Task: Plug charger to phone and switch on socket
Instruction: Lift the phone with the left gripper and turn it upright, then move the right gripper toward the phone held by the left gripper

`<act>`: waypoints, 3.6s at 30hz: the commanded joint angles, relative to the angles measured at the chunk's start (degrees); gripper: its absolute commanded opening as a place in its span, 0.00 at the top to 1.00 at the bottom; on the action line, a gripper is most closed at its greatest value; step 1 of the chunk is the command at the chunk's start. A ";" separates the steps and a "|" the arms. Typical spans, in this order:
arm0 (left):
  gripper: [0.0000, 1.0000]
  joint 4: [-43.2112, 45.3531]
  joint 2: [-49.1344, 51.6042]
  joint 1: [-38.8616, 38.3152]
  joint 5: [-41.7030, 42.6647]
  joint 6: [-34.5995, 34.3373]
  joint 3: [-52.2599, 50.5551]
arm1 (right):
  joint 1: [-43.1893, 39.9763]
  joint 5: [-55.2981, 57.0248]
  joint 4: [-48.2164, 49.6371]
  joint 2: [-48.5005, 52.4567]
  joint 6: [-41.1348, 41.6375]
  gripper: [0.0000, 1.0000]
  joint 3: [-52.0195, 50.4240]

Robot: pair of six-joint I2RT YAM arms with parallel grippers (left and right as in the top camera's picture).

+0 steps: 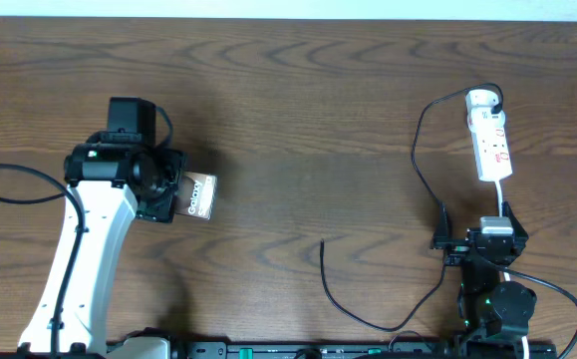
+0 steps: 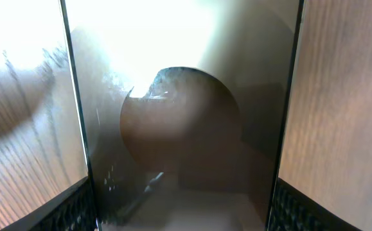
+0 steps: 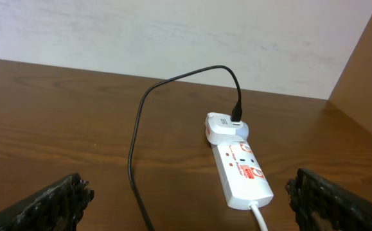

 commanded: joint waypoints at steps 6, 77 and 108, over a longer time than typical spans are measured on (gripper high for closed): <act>0.93 -0.79 2.08 -0.44 -3.96 0.72 0.79 | 0.07 0.04 -0.22 -0.24 -0.44 0.01 -0.07; 0.93 4.28 2.08 -0.44 4.26 -3.89 0.79 | 34.07 -63.82 53.94 114.53 74.12 0.01 56.39; 0.93 4.20 2.27 -7.50 -0.26 -18.03 0.68 | 43.43 -52.41 53.94 114.53 74.14 0.01 56.39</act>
